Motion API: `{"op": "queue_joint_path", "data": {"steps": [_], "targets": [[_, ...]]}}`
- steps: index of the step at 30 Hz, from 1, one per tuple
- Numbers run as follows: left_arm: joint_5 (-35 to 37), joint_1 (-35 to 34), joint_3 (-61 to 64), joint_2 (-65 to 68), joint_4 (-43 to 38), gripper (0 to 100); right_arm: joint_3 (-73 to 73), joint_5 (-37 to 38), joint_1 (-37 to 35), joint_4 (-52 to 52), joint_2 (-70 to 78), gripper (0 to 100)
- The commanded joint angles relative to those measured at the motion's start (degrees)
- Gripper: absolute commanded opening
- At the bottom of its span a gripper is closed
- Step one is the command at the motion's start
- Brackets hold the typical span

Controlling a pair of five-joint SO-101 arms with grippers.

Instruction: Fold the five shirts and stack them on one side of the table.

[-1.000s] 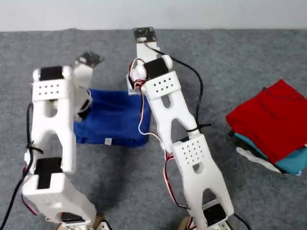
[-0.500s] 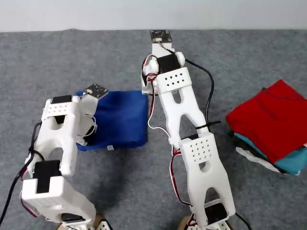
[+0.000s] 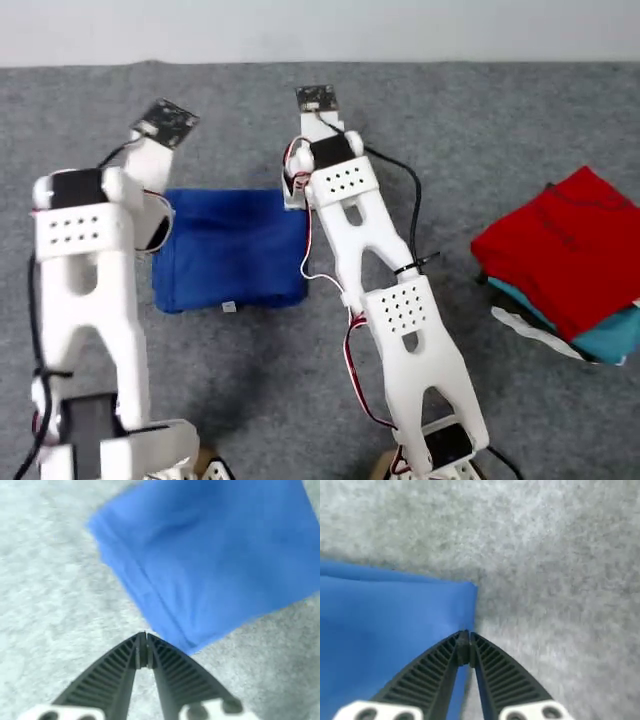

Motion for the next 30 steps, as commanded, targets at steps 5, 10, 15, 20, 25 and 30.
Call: {"op": "queue_joint_path", "data": {"steps": [5, 10, 15, 20, 25, 30], "targets": [[2.81, -6.68, -1.98, -12.75, 0.79, 1, -0.88, 2.29, 3.12, -9.45, 3.91, 0.9], [2.73, -11.52, -1.45, -15.91, 0.88, 1, -0.88, 2.29, 2.42, -6.9, 1.45, 0.9], [2.64, -12.92, -0.92, -16.26, 0.88, 1, -0.88, 2.29, -0.57, -0.84, -3.47, 0.9], [2.81, -18.29, -1.01, -16.26, 0.62, 1, -0.88, 2.2, -3.12, 6.99, -9.45, 0.9], [2.9, -26.46, -1.01, -16.35, 0.79, 1, -0.35, 2.02, -4.7, 14.9, -14.37, 0.9], [2.64, -32.09, -0.92, -16.35, 0.79, 1, 8.97, 0.09, -5.58, 14.99, -21.67, 0.9]]}}
